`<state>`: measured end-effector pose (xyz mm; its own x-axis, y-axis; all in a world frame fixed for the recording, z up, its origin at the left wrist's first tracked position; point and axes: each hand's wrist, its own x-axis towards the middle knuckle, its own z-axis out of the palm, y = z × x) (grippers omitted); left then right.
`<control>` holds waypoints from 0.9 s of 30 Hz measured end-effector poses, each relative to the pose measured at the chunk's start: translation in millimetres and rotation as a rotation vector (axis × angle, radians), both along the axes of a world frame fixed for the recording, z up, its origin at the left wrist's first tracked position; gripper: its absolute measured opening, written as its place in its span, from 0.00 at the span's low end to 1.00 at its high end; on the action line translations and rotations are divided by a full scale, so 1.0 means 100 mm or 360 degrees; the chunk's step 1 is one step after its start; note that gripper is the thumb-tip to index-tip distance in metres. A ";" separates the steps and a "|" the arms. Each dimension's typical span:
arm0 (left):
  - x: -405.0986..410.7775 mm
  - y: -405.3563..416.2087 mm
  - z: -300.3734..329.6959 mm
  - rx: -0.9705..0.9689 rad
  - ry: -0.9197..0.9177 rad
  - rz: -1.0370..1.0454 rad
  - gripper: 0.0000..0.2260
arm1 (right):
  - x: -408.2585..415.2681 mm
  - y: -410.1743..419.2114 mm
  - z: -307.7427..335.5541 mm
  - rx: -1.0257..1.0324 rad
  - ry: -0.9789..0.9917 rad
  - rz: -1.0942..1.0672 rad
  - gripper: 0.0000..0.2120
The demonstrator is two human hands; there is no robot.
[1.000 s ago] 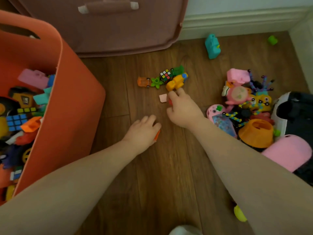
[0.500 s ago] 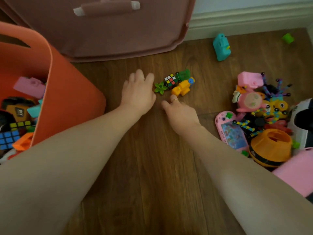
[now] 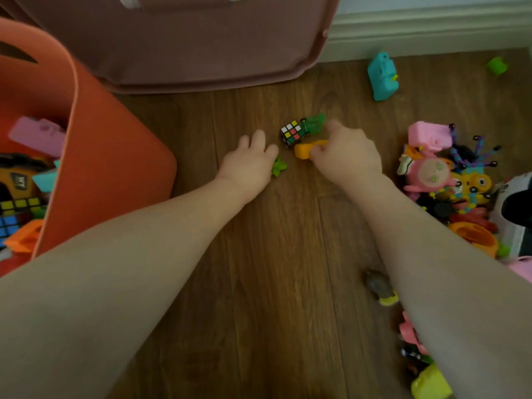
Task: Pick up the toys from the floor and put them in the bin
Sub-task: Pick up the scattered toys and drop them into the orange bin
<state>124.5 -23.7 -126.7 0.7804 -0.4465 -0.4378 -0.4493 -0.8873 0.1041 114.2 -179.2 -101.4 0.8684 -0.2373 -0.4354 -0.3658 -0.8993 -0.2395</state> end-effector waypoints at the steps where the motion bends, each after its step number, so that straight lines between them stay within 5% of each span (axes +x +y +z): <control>1: -0.03 0.01 0.00 0.0004 0.0031 0.0007 0.20 | -0.01 -0.01 -0.01 0.0013 0.0044 0.0021 0.21; 13: -0.31 0.10 0.22 0.0062 0.0369 0.0019 0.19 | -0.47 0.16 -0.16 0.0021 0.0369 0.0167 0.18; 18: -0.45 0.01 0.64 -0.0334 0.0362 -0.0053 0.18 | -0.67 0.16 0.03 0.0103 0.0238 0.0158 0.13; 22: -0.52 0.15 1.13 -0.0927 0.0387 0.0389 0.12 | -0.76 0.31 0.45 0.0918 -0.0267 -0.0474 0.07; 25: -0.61 0.52 1.53 -0.1362 0.0507 0.0604 0.06 | -0.81 0.57 0.87 0.1339 -0.0297 -0.0743 0.05; 27: -0.63 0.82 1.78 -0.1542 0.0292 0.0660 0.03 | -0.82 0.78 1.16 0.1778 -0.0205 -0.1008 0.06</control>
